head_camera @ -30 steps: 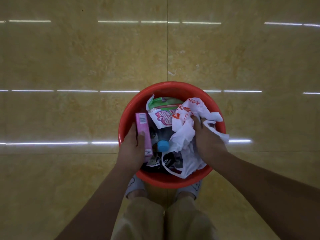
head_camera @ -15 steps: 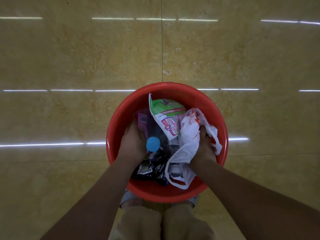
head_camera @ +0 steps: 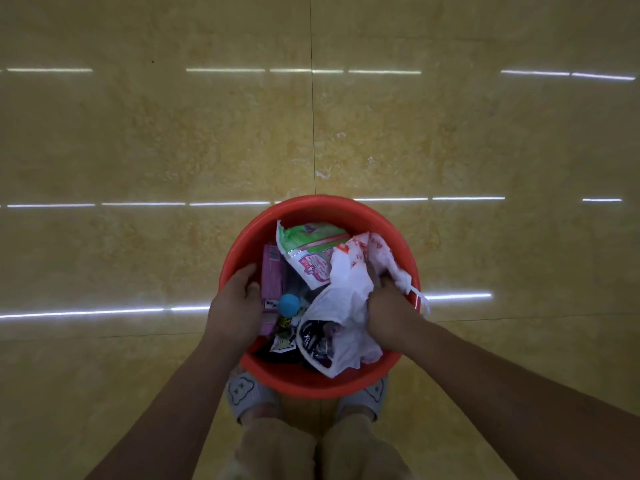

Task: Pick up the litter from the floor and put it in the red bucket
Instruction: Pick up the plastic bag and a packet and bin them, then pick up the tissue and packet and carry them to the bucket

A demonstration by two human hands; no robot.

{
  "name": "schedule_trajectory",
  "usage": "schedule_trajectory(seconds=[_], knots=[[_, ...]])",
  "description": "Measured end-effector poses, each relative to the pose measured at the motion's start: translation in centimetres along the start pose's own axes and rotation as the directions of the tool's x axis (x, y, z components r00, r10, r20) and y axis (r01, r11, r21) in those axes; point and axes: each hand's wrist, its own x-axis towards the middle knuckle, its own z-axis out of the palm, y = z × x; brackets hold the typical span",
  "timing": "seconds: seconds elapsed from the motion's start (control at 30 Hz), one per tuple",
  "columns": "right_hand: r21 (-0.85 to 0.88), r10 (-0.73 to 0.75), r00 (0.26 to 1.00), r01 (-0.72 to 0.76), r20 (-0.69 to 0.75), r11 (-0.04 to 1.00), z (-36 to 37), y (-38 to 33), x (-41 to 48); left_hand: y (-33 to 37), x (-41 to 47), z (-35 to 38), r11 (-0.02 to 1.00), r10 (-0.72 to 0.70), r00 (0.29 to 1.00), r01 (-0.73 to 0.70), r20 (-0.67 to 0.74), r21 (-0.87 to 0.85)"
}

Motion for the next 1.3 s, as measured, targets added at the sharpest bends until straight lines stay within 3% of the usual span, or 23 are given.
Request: schedule_trajectory(seconds=[0.1, 0.3, 0.67, 0.9, 1.3], knots=[[0.211, -0.052, 0.995, 0.069, -0.085, 0.975, -0.7, 0.5, -2.1, 1.0, -1.3, -1.5, 0.997, -0.019, 1.000, 0.019, -0.005, -0.077], [0.261, -0.058, 0.998, 0.065, -0.035, 0.963, -4.4, -0.1, -6.0, 5.5, -4.5, -4.1, 0.995, 0.035, 0.999, -0.037, -0.025, -0.092], [0.141, -0.174, 0.985, 0.171, 0.008, 0.975, -15.3, -3.4, -13.7, 15.9, -10.2, -8.1, 0.960, 0.273, 0.962, -0.273, 0.007, 0.055], [0.016, -0.226, 0.965, 0.230, -0.131, 0.973, -23.0, -3.7, -19.1, 22.5, -15.1, -11.9, 0.910, 0.375, 0.927, -0.364, -0.021, 0.198], [-0.089, -0.235, 0.901, 0.218, -0.364, 0.972, -32.7, -5.2, -30.5, 32.1, -24.0, -19.0, 0.795, 0.583, 0.812, -0.562, -0.031, 0.229]])
